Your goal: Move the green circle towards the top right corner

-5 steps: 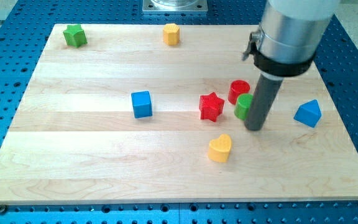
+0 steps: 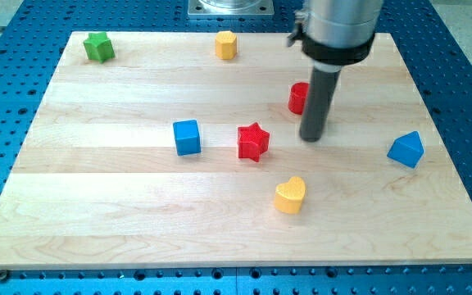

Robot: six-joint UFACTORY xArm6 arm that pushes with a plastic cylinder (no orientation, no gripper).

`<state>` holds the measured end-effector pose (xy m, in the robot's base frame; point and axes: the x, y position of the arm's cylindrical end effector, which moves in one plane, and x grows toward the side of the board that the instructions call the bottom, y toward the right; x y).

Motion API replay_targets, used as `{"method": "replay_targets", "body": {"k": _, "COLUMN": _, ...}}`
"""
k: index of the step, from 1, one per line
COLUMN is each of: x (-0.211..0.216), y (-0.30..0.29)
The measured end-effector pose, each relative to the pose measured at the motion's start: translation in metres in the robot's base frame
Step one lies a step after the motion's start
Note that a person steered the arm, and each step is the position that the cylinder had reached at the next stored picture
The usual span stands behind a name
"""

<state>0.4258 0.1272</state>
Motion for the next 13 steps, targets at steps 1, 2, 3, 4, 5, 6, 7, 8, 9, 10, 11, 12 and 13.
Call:
{"method": "replay_targets", "body": {"k": 1, "x": -0.035, "y": 0.028}}
{"method": "replay_targets", "body": {"k": 2, "x": -0.042, "y": 0.037}}
{"method": "replay_targets", "body": {"k": 3, "x": -0.076, "y": 0.037}}
{"method": "replay_targets", "body": {"k": 4, "x": -0.082, "y": 0.022}}
{"method": "replay_targets", "body": {"k": 5, "x": -0.076, "y": -0.014}}
{"method": "replay_targets", "body": {"k": 6, "x": -0.085, "y": -0.026}}
{"method": "replay_targets", "body": {"k": 7, "x": -0.116, "y": 0.006}}
{"method": "replay_targets", "body": {"k": 8, "x": -0.151, "y": 0.041}}
{"method": "replay_targets", "body": {"k": 9, "x": -0.171, "y": 0.066}}
{"method": "replay_targets", "body": {"k": 10, "x": -0.134, "y": 0.058}}
{"method": "replay_targets", "body": {"k": 11, "x": -0.118, "y": 0.070}}
{"method": "replay_targets", "body": {"k": 12, "x": -0.118, "y": 0.116}}
{"method": "replay_targets", "body": {"k": 13, "x": -0.150, "y": 0.149}}
